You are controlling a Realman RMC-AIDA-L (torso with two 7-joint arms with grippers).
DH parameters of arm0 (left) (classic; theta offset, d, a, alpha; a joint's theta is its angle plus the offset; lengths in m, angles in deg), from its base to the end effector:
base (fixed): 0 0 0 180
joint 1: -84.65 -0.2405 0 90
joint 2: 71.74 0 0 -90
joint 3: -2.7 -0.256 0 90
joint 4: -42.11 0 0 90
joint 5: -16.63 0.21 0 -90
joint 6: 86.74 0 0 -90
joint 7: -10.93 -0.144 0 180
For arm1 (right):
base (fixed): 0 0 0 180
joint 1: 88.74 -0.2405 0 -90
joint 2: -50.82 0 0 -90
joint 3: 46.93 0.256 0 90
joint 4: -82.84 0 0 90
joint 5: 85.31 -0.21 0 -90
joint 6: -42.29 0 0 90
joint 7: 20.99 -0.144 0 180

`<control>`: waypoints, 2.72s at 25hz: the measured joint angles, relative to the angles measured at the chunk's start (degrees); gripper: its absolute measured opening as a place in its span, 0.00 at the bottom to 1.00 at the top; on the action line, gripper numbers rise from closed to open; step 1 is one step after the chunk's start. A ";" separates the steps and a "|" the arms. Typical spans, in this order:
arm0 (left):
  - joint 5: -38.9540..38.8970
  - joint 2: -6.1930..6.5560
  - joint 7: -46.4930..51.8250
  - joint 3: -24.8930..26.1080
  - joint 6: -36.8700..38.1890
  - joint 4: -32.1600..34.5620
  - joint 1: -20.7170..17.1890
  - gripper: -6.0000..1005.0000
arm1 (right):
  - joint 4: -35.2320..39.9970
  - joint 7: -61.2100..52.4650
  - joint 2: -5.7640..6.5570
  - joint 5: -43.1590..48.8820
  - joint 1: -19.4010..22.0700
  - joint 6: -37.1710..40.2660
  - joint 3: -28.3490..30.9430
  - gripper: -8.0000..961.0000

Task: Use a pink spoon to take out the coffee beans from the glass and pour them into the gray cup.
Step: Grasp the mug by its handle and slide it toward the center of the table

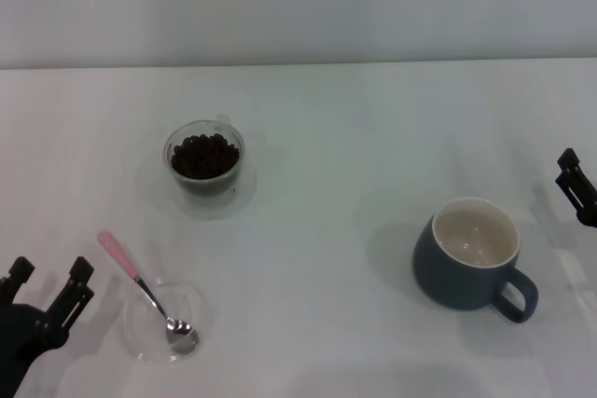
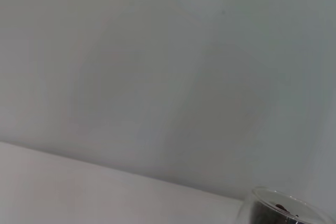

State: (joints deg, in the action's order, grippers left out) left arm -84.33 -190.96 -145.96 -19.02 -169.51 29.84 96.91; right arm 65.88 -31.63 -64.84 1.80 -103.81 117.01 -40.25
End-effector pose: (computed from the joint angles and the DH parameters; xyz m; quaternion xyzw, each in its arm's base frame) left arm -0.3529 0.2017 -0.0592 -0.7116 -0.3562 -0.3611 0.4862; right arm 0.3727 0.2510 -0.0181 -0.6396 0.3341 0.3104 0.6188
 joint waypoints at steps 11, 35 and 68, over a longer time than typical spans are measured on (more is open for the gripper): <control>-0.32 0.07 0.01 0.00 0.08 0.81 0.46 0.87 | -0.19 0.00 0.02 -0.15 0.22 -0.28 0.04 0.90; 0.05 0.10 -0.16 -0.18 0.19 2.24 0.05 0.86 | 7.43 -10.27 0.91 0.19 7.49 20.38 -35.06 0.88; 0.15 -0.14 0.00 -0.35 -0.29 1.73 1.16 0.86 | 11.62 -10.58 0.88 -0.45 5.93 2.93 -30.99 0.86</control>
State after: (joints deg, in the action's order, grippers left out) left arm -84.18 -191.10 -145.95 -19.36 -169.80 31.57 98.07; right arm 77.51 -42.20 -63.96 1.34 -97.88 119.93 -71.25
